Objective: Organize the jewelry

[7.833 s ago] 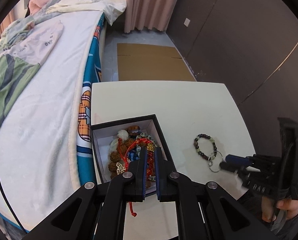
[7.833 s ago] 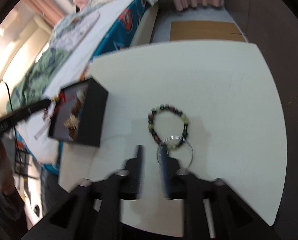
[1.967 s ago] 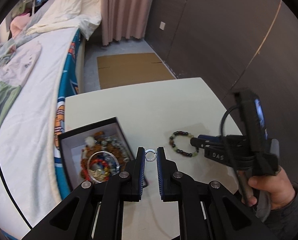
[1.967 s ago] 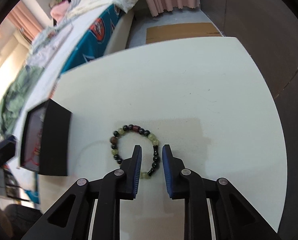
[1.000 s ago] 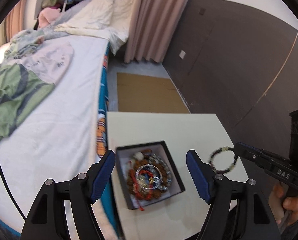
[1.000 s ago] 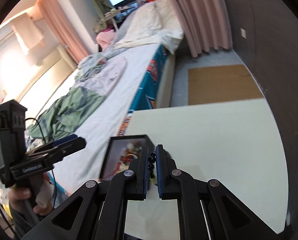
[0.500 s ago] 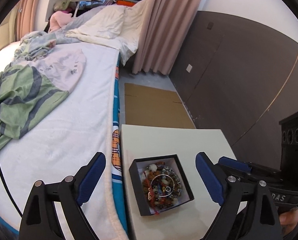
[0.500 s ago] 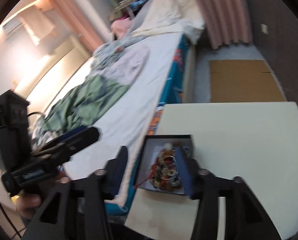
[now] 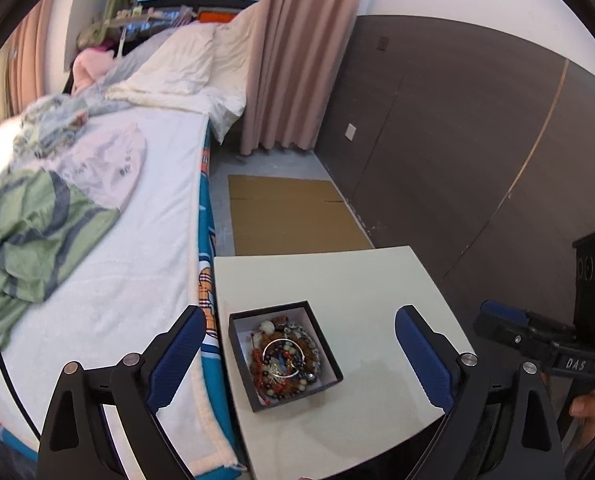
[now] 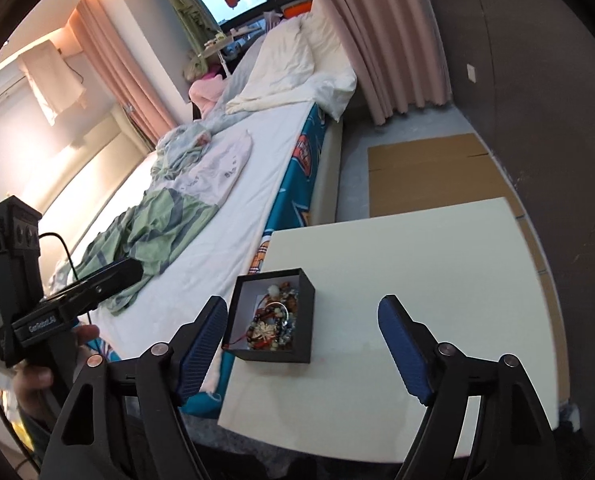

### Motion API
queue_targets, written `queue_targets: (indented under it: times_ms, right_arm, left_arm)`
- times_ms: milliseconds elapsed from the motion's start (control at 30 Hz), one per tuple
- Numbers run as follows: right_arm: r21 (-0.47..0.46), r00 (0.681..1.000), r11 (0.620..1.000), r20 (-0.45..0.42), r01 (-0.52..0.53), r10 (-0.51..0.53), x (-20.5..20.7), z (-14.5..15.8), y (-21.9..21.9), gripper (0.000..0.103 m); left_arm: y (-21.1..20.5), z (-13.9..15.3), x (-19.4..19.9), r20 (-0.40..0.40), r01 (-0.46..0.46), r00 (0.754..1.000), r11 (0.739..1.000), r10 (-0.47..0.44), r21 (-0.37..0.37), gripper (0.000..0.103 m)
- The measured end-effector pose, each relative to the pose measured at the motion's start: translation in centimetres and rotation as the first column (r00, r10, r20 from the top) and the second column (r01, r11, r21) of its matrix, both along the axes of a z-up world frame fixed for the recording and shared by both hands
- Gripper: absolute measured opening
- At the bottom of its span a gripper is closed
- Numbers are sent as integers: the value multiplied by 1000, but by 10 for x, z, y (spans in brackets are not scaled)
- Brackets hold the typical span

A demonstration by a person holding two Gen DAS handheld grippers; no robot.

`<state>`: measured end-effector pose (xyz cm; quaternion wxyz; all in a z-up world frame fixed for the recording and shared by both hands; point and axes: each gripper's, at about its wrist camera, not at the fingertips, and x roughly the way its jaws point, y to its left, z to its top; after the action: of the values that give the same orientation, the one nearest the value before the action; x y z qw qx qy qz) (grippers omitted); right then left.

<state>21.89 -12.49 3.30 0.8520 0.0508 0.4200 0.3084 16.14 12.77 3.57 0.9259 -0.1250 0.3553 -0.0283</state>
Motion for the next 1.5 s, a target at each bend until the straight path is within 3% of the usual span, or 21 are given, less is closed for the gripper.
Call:
queue_targets:
  times_ms: [167, 233, 333, 600, 800, 1067, 1500]
  right_arm:
    - [-38, 998, 999, 60, 22, -19, -21, 19, -15, 83]
    - [-41, 997, 999, 73, 26, -23, -30, 26, -19, 94]
    - [-52, 995, 998, 95, 35, -30, -42, 33, -26, 103]
    - [-57, 984, 997, 174, 55, -44, -84, 50, -48, 103]
    - [-36, 982, 997, 176, 75, -67, -106, 50, -65, 103]
    - [-71, 963, 989, 243, 133, -112, -137, 48, -82, 103]
    - [-68, 945, 989, 310, 129, -102, -177, 42, -94, 103]
  left_arm:
    - [-20, 21, -28, 43, 6, 999, 999, -8, 32, 101]
    - [-28, 26, -40, 56, 1, 998, 999, -3, 49, 101]
    - [-39, 33, -55, 77, 4, 997, 998, -8, 59, 101]
    - [-69, 48, -99, 143, 0, 990, 996, -13, 86, 103]
    - [-88, 55, -133, 201, -6, 979, 995, -14, 95, 103]
    - [-104, 55, -169, 231, -60, 973, 984, 20, 167, 103]
    - [-97, 27, -196, 234, -125, 967, 986, 96, 112, 103]
